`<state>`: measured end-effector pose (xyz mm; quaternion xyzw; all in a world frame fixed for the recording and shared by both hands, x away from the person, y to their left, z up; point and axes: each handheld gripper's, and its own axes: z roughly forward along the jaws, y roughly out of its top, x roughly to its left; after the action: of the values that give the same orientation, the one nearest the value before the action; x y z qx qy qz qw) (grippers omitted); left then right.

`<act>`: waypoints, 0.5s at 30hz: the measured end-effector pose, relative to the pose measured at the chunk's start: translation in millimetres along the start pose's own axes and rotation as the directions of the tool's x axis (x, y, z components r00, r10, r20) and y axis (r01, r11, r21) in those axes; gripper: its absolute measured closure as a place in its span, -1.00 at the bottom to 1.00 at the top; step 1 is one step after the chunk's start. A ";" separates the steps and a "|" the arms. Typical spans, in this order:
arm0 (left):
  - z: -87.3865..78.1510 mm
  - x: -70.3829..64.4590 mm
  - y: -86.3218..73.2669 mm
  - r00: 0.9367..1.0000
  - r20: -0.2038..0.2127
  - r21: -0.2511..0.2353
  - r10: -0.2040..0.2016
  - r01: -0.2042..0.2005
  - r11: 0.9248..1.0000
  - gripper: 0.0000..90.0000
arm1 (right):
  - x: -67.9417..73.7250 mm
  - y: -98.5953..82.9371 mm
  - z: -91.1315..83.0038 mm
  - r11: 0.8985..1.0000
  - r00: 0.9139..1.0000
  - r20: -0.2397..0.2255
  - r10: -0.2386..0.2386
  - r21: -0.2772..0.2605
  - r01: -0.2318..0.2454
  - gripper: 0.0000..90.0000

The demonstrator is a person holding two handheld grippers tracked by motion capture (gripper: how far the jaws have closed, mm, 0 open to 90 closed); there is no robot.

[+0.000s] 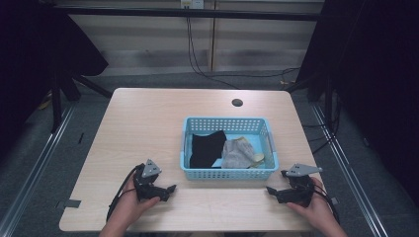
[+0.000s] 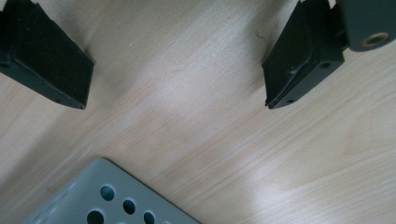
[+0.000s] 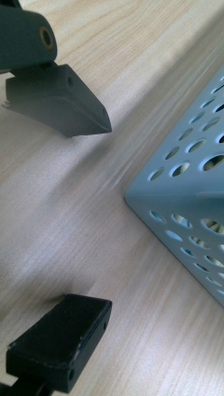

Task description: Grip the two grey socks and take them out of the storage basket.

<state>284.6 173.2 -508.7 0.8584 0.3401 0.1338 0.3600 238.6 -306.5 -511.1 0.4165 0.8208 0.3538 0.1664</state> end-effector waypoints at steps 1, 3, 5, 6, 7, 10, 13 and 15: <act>0.0 0.0 0.0 1.000 0.000 0.000 0.000 0.000 1.000 -0.84 | 0.0 0.0 0.0 1.000 1.000 0.000 0.000 0.000 0.000 -0.72; 0.4 -0.4 0.1 1.000 0.001 -0.001 -0.002 0.002 1.000 -0.85 | 0.1 -0.2 -0.2 1.000 1.000 -0.001 0.002 -0.002 -0.002 -0.72; 0.8 -0.4 0.4 1.000 0.004 0.003 0.001 -0.001 1.000 -0.87 | 0.6 -0.4 -0.8 1.000 1.000 0.001 0.005 -0.001 -0.005 -0.71; 1.1 -0.6 0.8 1.000 0.004 0.005 0.003 -0.003 1.000 -0.88 | 0.7 -0.8 -1.0 1.000 1.000 -0.001 0.006 -0.003 -0.006 -0.71; 1.5 -0.4 1.0 1.000 0.009 0.009 0.009 -0.009 1.000 -0.90 | 0.7 -0.9 -1.2 1.000 1.000 -0.001 0.005 -0.003 -0.005 -0.71; 2.0 -0.6 1.3 1.000 0.009 0.009 0.010 -0.010 1.000 -0.92 | 0.5 0.3 -2.5 1.000 1.000 -0.004 0.004 0.018 -0.004 -0.70; 2.4 -1.2 1.3 1.000 0.014 0.010 0.003 -0.003 1.000 -0.94 | 1.9 4.7 -6.1 0.997 1.000 -0.006 -0.002 0.082 0.002 -0.69; 3.1 -0.5 2.1 1.000 0.016 0.016 0.016 -0.016 1.000 -0.96 | 4.6 7.9 -8.4 0.991 1.000 -0.023 -0.014 0.131 0.017 -0.67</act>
<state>286.8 170.2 -509.4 0.8651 0.3314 0.1270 0.3545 235.5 -303.3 -499.6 0.4163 0.8472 0.3024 0.1327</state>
